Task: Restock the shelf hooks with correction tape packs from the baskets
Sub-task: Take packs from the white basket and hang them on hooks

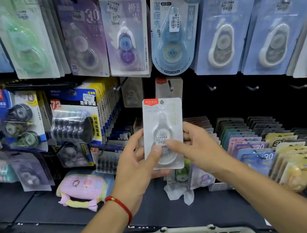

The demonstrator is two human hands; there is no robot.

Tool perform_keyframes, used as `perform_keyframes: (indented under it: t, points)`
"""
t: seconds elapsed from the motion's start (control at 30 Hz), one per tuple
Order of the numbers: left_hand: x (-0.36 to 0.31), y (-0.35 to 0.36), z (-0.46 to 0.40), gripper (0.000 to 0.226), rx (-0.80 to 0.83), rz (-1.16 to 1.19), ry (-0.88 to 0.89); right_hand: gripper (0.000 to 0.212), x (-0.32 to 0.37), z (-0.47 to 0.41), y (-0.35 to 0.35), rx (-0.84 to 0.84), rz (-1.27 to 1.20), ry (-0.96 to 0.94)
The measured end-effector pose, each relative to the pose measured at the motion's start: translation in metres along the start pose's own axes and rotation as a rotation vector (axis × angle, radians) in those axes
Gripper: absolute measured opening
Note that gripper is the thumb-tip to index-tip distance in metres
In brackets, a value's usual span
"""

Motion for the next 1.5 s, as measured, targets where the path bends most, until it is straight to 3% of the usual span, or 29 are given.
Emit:
perform_keyframes:
  t: [0.23,0.43,0.63,0.77,0.93,1.03,1.13,1.23,1.33,1.4,1.5]
  points:
    - [0.002,0.007,-0.004,0.057,-0.034,-0.079,0.045,0.022,0.005,-0.004,-0.016,-0.150,-0.015,-0.038]
    - [-0.007,0.014,-0.010,0.050,-0.050,0.000,0.062,0.027,0.014,-0.013,-0.019,-0.301,-0.089,-0.024]
    - [-0.003,0.008,-0.016,0.049,-0.050,-0.055,0.056,0.035,0.000,-0.008,-0.020,-0.334,-0.060,0.002]
    - [0.009,-0.005,-0.022,0.054,-0.050,-0.274,-0.003,0.029,-0.028,-0.004,-0.017,-0.372,0.129,-0.012]
    - [0.027,-0.032,-0.022,0.045,-0.068,-0.576,-0.060,0.047,-0.060,-0.063,-0.025,-0.449,0.293,0.060]
    - [0.036,-0.040,-0.017,0.041,-0.013,-0.795,-0.107,0.048,-0.072,-0.096,-0.029,-0.516,0.252,0.149]
    - [0.050,-0.049,-0.013,0.036,0.134,-1.046,-0.299,0.055,-0.082,-0.093,-0.028,-0.528,0.259,0.284]
    - [0.064,-0.058,-0.001,0.031,0.274,-1.198,-0.444,0.040,-0.091,-0.051,-0.032,-0.436,0.273,0.362]
    - [0.082,-0.058,0.015,0.031,0.431,-1.345,-0.500,0.018,-0.108,0.018,-0.041,-0.205,0.498,0.405]
    - [0.098,-0.051,0.027,0.032,0.543,-1.449,-0.526,0.022,-0.128,0.067,-0.043,0.006,0.695,0.522]
    - [0.125,-0.032,0.049,0.037,0.700,-1.635,-0.524,0.026,-0.168,0.143,-0.032,0.463,0.922,0.762]
Point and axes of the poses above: each hand's wrist, its own z-axis away from the middle knuckle, its own y-axis out of the palm, x = y × z, the point moved 4 cm from there along -z, towards the middle knuckle, and after that the axes turned 6 degrees about -y, right-handed, at the moved point
